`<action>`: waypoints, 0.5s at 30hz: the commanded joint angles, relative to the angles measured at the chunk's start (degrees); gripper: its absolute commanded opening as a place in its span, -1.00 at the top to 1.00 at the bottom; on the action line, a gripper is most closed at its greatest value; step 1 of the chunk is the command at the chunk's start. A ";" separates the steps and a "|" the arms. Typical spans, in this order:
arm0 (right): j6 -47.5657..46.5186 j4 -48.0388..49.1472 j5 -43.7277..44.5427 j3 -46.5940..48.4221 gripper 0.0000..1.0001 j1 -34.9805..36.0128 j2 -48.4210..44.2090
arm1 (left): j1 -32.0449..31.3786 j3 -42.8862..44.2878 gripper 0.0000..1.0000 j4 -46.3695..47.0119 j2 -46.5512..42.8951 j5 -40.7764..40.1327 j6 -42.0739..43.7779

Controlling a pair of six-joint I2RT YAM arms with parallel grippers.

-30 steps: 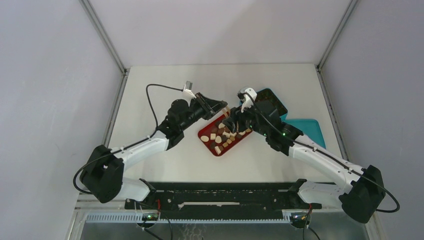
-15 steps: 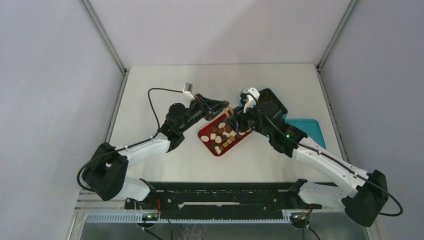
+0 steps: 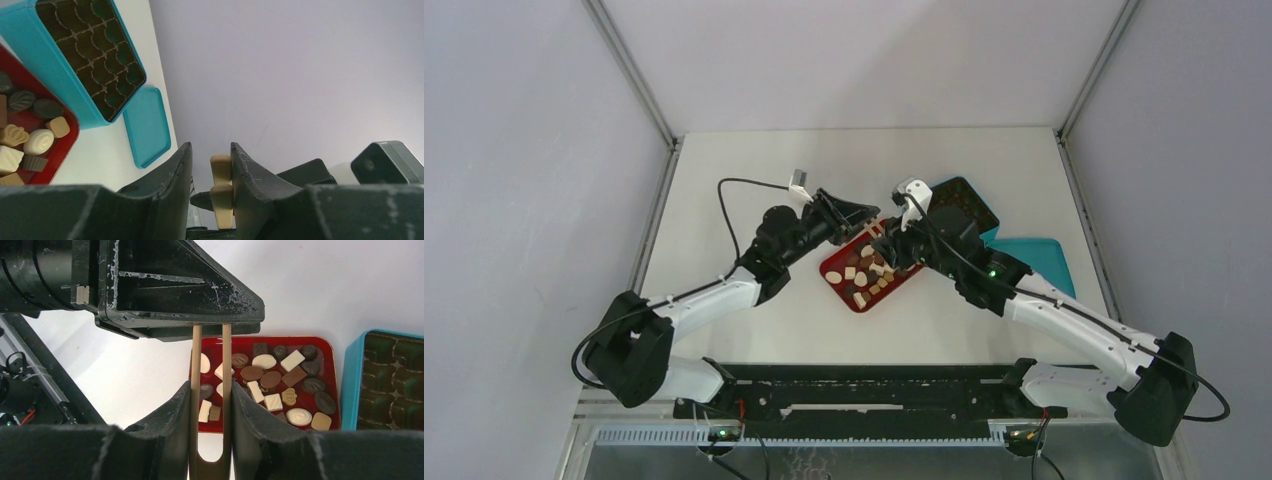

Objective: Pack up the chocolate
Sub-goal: Pick up the clamp at the center of the board.

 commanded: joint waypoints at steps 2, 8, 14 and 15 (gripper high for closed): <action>-1.73 1.88 2.94 3.49 0.30 1.32 0.39 | 0.35 0.88 0.24 -2.42 -2.22 -1.69 2.22; -1.59 2.12 4.20 3.59 0.29 1.58 1.27 | 0.32 0.37 0.39 -2.19 -2.54 -1.53 0.67; -0.01 3.00 3.06 3.55 0.29 1.58 1.93 | 0.31 -0.95 0.66 1.65 -2.52 -0.99 -1.71; 0.46 3.19 3.02 3.51 0.29 1.51 2.01 | 0.30 -1.06 0.68 1.93 -2.53 -0.90 -1.90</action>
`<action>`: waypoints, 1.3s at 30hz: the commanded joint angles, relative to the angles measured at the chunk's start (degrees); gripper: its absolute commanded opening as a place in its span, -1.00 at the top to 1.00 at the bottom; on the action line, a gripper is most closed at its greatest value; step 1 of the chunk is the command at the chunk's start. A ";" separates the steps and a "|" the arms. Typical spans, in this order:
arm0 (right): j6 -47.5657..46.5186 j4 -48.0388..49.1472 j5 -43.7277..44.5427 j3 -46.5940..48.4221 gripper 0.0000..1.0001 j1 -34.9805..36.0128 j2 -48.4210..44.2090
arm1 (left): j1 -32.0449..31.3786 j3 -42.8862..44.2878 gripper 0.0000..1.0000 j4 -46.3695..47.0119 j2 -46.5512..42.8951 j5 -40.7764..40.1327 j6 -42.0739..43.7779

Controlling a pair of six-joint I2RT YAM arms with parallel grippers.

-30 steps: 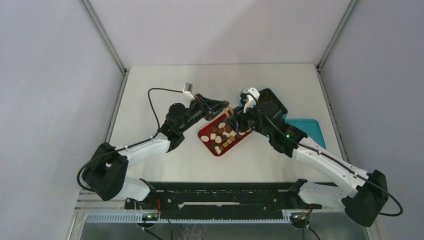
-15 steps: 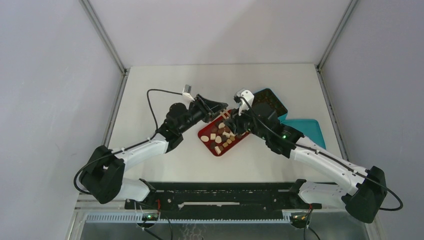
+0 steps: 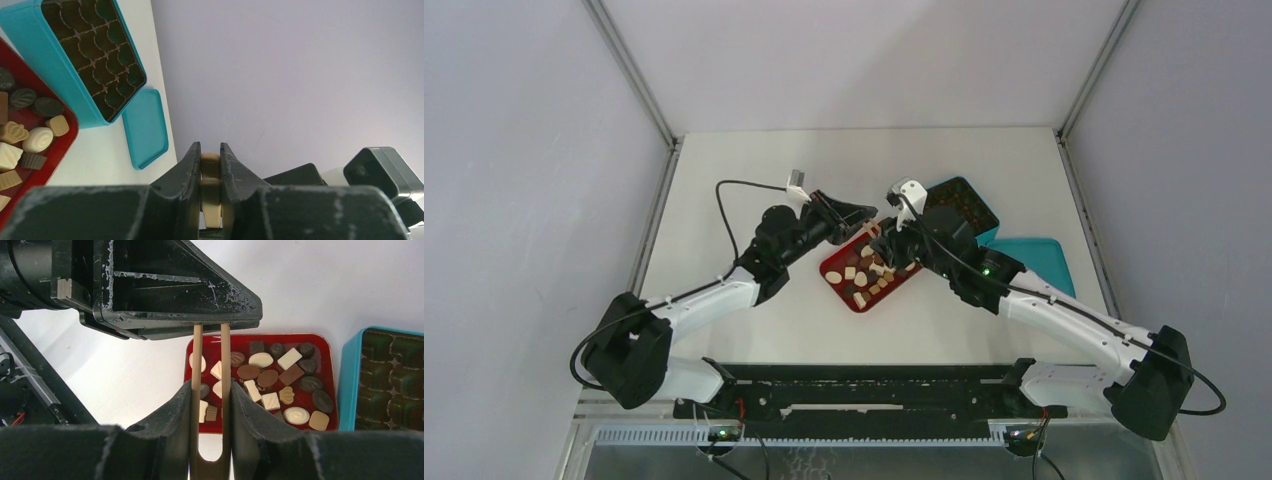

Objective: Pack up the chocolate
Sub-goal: Pick up the clamp at the center of the board.

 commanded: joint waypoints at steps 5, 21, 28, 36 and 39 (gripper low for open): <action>1.95 3.97 0.43 3.17 0.19 0.40 0.29 | 0.35 -1.79 0.82 4.02 -2.33 -0.76 -1.91; -0.93 1.38 0.73 4.32 -0.08 0.65 0.73 | 1.03 -1.16 1.00 -1.64 -1.44 -0.40 -6.34; -2.43 0.72 0.23 4.31 -0.07 1.06 1.70 | 1.41 -0.97 1.00 -1.78 -0.19 1.35 -8.75; -4.04 0.57 0.42 4.31 -0.05 1.52 2.57 | 1.73 -0.72 1.00 -1.79 0.72 3.05 -10.29; -4.24 0.87 0.79 4.32 -0.02 1.71 2.72 | 1.80 -0.85 1.00 -2.04 0.73 3.27 -10.37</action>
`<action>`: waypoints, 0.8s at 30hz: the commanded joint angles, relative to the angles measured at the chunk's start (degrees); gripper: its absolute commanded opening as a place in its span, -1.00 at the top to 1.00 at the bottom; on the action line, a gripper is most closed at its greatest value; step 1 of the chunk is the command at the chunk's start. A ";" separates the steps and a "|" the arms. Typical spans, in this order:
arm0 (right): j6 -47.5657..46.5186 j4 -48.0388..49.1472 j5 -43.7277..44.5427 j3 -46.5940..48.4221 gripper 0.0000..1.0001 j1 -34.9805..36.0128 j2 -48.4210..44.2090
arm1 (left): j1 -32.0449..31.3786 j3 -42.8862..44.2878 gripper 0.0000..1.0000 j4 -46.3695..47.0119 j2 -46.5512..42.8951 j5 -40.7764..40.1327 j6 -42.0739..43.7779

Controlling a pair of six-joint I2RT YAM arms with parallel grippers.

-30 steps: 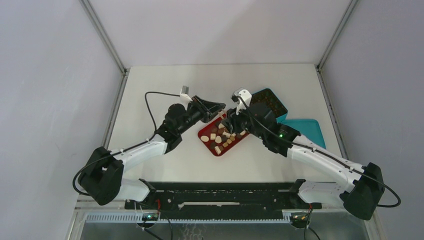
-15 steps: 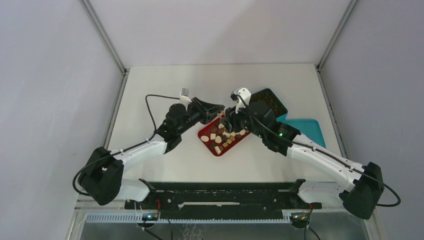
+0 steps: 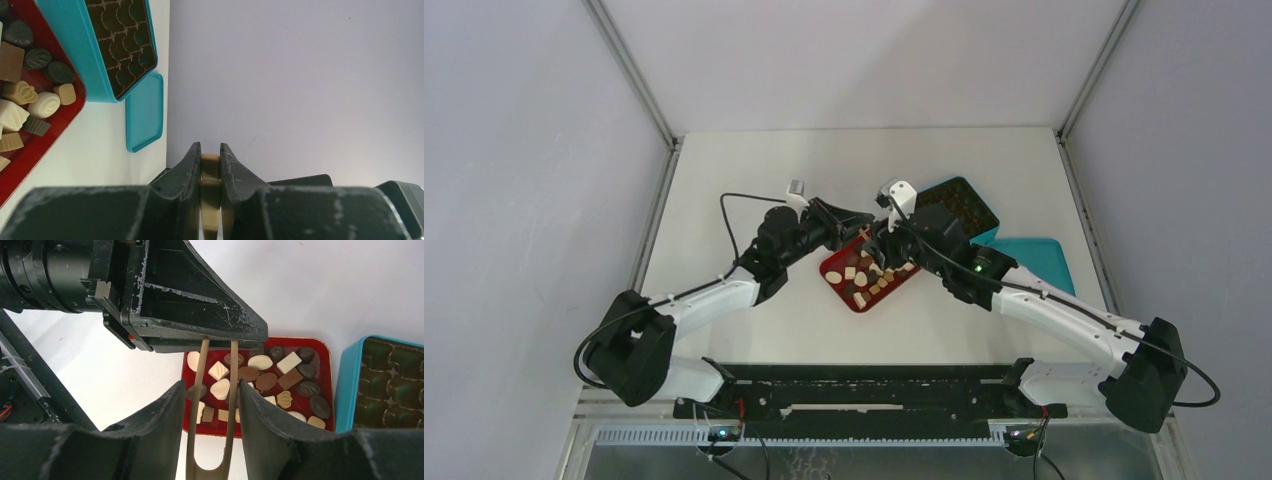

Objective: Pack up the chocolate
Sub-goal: Pick up the clamp at the center of the board.

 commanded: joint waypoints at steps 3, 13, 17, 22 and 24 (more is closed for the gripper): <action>-1.79 1.44 1.02 2.25 0.05 1.10 0.15 | 0.43 0.27 1.00 0.95 -0.06 1.59 -1.39; -1.30 1.20 1.61 2.26 0.23 1.24 -1.35 | 0.86 -0.65 0.73 -0.44 -0.34 1.37 -0.63; -0.74 1.55 1.65 2.26 0.23 1.24 -2.18 | 0.91 -1.29 0.67 -1.17 -0.21 1.14 -0.10; -0.15 1.86 0.67 2.26 0.24 1.24 -2.67 | 0.98 -2.08 0.49 -1.21 -0.21 0.94 0.46; 0.22 1.52 0.34 2.34 0.27 1.17 -2.74 | 1.11 -2.22 0.31 -1.78 -0.96 0.48 1.53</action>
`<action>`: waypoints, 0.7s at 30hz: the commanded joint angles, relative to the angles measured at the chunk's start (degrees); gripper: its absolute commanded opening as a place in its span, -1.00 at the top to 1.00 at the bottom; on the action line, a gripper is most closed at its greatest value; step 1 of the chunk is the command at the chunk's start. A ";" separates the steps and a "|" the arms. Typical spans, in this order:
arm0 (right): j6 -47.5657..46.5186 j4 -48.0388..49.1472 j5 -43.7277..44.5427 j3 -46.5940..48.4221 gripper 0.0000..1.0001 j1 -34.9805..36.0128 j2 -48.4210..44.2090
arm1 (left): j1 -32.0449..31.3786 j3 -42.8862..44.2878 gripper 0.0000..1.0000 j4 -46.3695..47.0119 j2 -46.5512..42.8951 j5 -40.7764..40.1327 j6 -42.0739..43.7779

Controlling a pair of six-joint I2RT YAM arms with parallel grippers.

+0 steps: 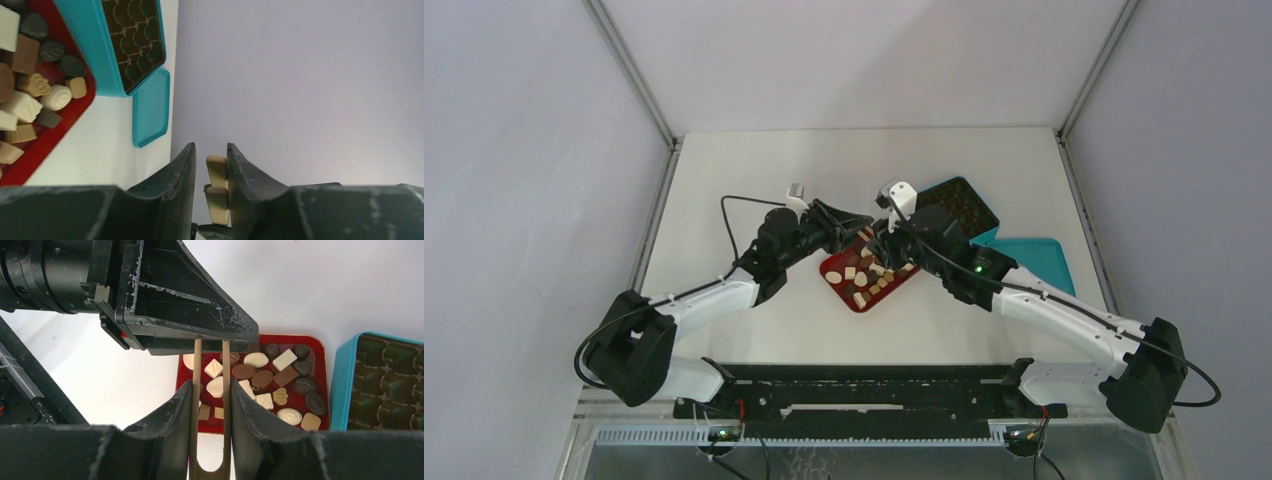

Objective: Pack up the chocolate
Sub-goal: Pick up the clamp at the center of the board.

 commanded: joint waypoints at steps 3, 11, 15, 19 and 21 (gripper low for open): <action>1.30 -1.33 -1.39 3.88 0.28 0.19 -1.79 | 1.59 -1.47 -0.01 -4.00 -2.79 -1.28 5.06; 2.48 -12.33 -3.39 7.21 0.27 -1.83 1.50 | 5.42 1.53 -0.58 -22.78 -13.83 -10.68 21.27; 2.90 -17.55 -3.51 8.92 0.26 -3.09 3.68 | 6.29 4.34 -0.69 -34.25 -20.97 -17.77 30.90; 2.65 -21.65 -5.26 10.54 0.24 -4.37 5.26 | 6.57 8.93 -0.79 -45.71 -26.10 -23.03 42.20; 2.28 -23.63 -5.38 11.46 0.22 -4.95 6.33 | 6.57 11.56 -0.85 -51.07 -28.06 -25.50 48.12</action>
